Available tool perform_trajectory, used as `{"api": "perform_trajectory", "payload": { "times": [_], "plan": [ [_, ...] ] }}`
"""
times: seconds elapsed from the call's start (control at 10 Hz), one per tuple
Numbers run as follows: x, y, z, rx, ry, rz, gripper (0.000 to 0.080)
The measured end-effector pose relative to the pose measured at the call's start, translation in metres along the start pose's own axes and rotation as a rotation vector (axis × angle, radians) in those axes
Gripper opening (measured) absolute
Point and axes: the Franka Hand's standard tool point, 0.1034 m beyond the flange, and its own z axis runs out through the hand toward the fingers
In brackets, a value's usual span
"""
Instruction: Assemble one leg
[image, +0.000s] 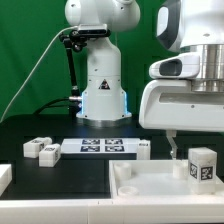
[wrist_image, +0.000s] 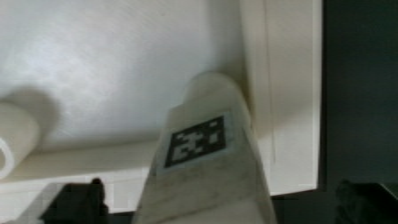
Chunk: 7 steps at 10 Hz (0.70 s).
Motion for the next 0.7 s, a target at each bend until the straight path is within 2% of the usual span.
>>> {"api": "perform_trajectory", "payload": {
  "times": [0.2,0.3,0.4,0.5,0.6,0.7],
  "plan": [
    [0.0004,0.0011,0.0001,0.0,0.002,-0.072,0.0649],
    [0.0004,0.0012,0.0001,0.0,0.002,-0.069,0.0553],
    [0.0005,0.0014,0.0001,-0.001,0.002,-0.068,0.037],
    [0.0006,0.0015,0.0001,0.0,0.002,-0.068,0.037],
    [0.0006,0.0016,0.0001,-0.001,0.002,-0.068,0.029],
    [0.0006,0.0016,0.0001,0.0,0.002,-0.041,0.029]
  ]
}}
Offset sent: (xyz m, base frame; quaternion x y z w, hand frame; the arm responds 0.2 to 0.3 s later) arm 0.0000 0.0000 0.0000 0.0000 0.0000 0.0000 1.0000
